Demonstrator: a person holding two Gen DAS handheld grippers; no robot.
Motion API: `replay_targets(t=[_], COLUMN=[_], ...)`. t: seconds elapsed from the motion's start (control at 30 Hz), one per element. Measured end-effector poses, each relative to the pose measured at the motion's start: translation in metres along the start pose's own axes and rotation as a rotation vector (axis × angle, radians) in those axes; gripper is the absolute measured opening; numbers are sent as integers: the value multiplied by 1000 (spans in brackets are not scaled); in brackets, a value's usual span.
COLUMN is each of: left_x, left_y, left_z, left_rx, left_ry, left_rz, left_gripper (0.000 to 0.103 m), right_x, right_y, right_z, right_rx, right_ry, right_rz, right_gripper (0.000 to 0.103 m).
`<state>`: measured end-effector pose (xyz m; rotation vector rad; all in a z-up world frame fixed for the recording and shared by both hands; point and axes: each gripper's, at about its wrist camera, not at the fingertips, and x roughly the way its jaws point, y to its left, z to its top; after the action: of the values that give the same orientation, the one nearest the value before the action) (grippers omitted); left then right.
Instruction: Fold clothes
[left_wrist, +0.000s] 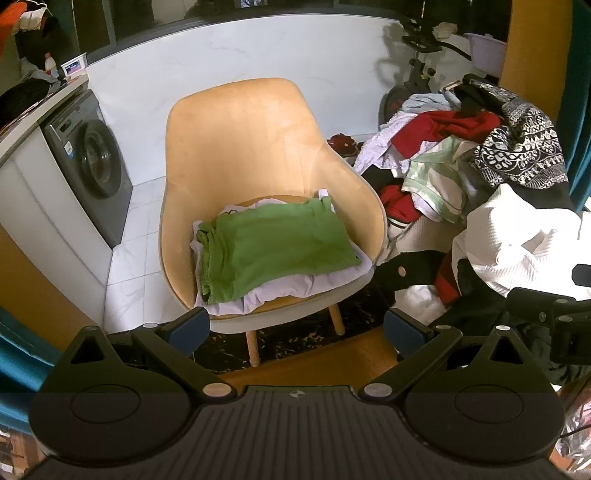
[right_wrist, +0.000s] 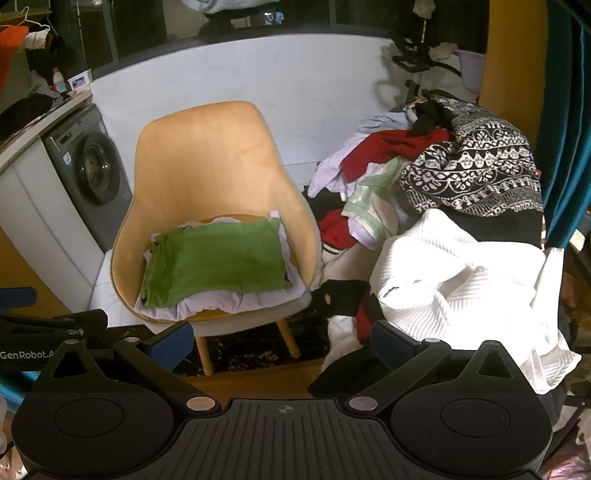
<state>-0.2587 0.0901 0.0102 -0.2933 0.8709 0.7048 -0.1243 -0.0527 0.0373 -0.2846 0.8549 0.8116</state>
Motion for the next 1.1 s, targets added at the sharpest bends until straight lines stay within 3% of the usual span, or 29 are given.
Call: replay_targets(t=[1.1], left_x=[3], left_y=[-2], left_z=[4], left_rx=[-24], left_ry=[2], left_rz=[20], left_gripper=[102], right_x=[6], right_y=[-5], right_z=[7], right_rx=[-14], right_ry=[-2], right_rz=[6], right_gripper=[102])
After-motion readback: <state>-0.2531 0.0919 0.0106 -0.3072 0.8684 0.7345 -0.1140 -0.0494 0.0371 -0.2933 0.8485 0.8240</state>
